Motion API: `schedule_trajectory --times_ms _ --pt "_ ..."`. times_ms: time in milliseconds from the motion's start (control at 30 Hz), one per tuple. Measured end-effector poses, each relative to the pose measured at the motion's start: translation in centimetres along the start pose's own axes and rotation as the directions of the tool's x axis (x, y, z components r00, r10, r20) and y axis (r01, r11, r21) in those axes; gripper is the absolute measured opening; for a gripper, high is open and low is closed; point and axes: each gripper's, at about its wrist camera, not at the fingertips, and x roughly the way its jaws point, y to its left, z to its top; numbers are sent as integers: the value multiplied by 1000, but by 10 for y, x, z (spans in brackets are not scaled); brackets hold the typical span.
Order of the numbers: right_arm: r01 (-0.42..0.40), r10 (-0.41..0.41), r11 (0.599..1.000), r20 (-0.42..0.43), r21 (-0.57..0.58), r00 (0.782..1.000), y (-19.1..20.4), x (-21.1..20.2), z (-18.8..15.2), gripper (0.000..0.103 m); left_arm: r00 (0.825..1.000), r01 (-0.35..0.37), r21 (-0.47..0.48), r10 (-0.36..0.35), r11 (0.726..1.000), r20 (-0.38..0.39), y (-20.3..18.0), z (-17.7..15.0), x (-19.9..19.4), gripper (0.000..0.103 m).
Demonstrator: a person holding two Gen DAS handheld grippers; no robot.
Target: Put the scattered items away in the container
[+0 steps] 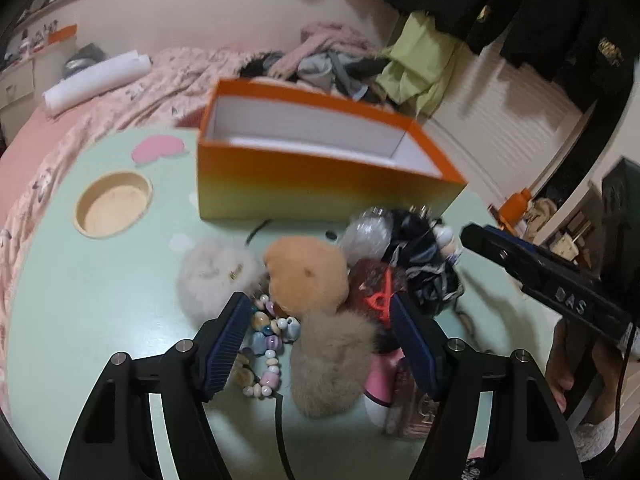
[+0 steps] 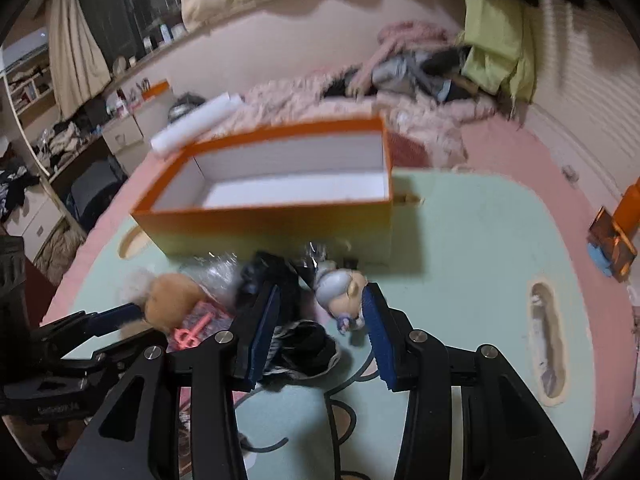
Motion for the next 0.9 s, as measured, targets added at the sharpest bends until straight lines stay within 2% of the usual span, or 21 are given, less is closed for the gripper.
schedule_trajectory --times_ms 133,200,300,400,467,533,633,733,900 --pt "-60 60 998 20 -20 998 8 -29 -6 47 1000 -6 32 6 999 -6 3 -3 -22 72" --pt "-101 101 995 -3 -28 995 14 -38 -17 49 1000 -15 53 16 998 -14 7 -5 -32 72" --pt "-152 145 986 -87 -69 986 27 -46 -40 49 999 -47 79 48 996 -4 17 -3 -45 72" --pt "-176 150 970 -157 -169 976 50 -49 -62 49 993 -111 75 108 991 44 33 9 -55 72" --pt "-158 118 957 -171 -243 978 65 -45 -74 49 989 -128 58 123 990 87 43 22 -63 72" --pt "-125 72 951 -190 -282 979 70 -33 -82 52 988 -110 38 105 993 116 48 31 -69 72" --pt "-142 103 960 -169 -242 980 64 -26 -80 57 994 -32 8 31 999 106 49 33 -71 73" --pt "-99 73 972 -127 -214 989 51 -17 -68 57 999 24 15 -25 1000 49 39 17 -60 74" --pt "-47 36 992 -93 -115 995 31 1 -40 57 999 31 66 -28 997 -42 13 -21 -44 74"
